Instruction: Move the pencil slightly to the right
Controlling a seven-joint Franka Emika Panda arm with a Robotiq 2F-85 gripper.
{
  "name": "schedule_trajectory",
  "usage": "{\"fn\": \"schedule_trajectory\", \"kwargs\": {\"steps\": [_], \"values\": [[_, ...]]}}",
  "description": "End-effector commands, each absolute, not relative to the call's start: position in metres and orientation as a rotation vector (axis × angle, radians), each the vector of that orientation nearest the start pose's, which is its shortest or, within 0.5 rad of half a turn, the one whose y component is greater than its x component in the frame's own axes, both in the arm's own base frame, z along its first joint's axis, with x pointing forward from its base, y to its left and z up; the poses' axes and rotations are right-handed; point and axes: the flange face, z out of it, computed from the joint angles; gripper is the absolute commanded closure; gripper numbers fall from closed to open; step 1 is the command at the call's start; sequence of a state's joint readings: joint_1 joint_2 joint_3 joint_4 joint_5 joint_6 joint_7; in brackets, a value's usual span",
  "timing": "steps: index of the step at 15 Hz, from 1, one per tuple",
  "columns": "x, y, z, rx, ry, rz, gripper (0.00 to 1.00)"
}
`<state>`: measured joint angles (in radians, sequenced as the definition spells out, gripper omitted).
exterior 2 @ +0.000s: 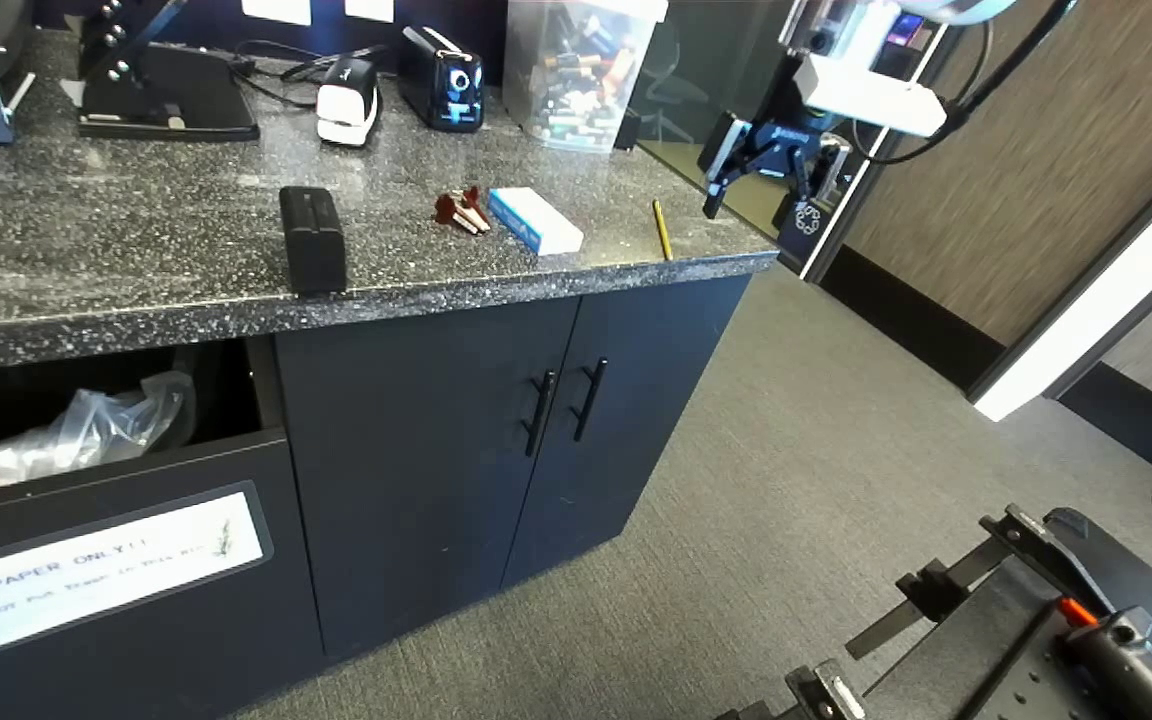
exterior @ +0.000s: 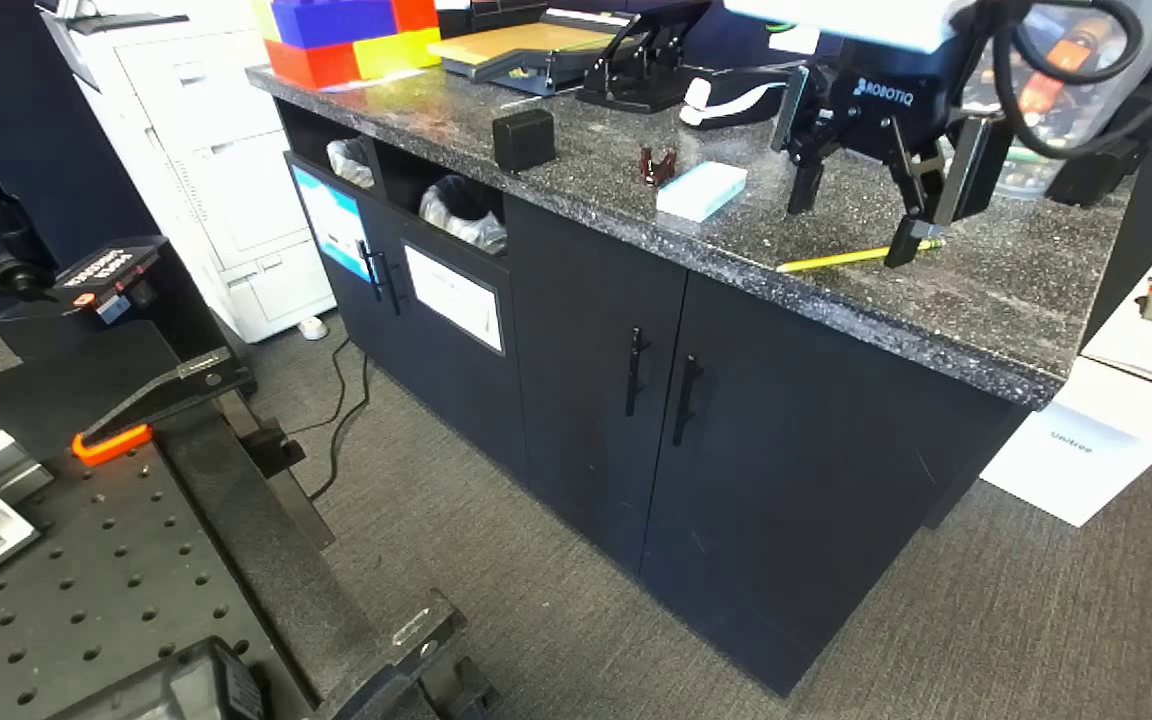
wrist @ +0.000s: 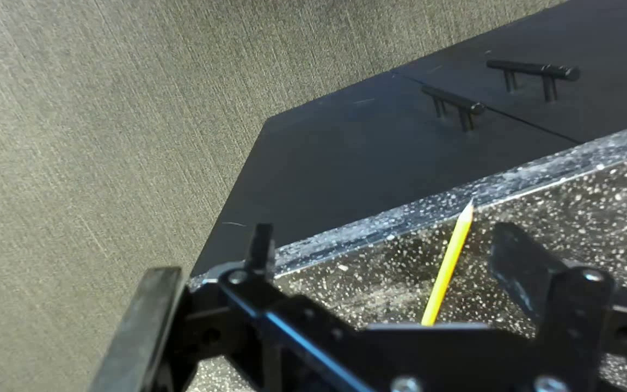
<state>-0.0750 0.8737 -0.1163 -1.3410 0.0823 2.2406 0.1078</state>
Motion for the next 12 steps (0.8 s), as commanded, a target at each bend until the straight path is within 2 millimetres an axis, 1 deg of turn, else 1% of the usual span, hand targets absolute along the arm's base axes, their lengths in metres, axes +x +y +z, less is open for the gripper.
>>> {"fn": "schedule_trajectory", "kwargs": {"steps": [1, 4, 9, 10, 12], "values": [[0.770, -0.116, 0.178, -3.136, 0.530, -0.125, 0.00], [0.784, -0.110, 0.159, -3.134, 0.545, -0.156, 0.00], [0.803, -0.092, 0.144, -3.115, 0.540, -0.212, 0.00], [0.805, -0.089, 0.143, -3.113, 0.543, -0.212, 0.19], [0.807, -0.085, 0.137, -3.121, 0.550, -0.202, 0.32]]}}
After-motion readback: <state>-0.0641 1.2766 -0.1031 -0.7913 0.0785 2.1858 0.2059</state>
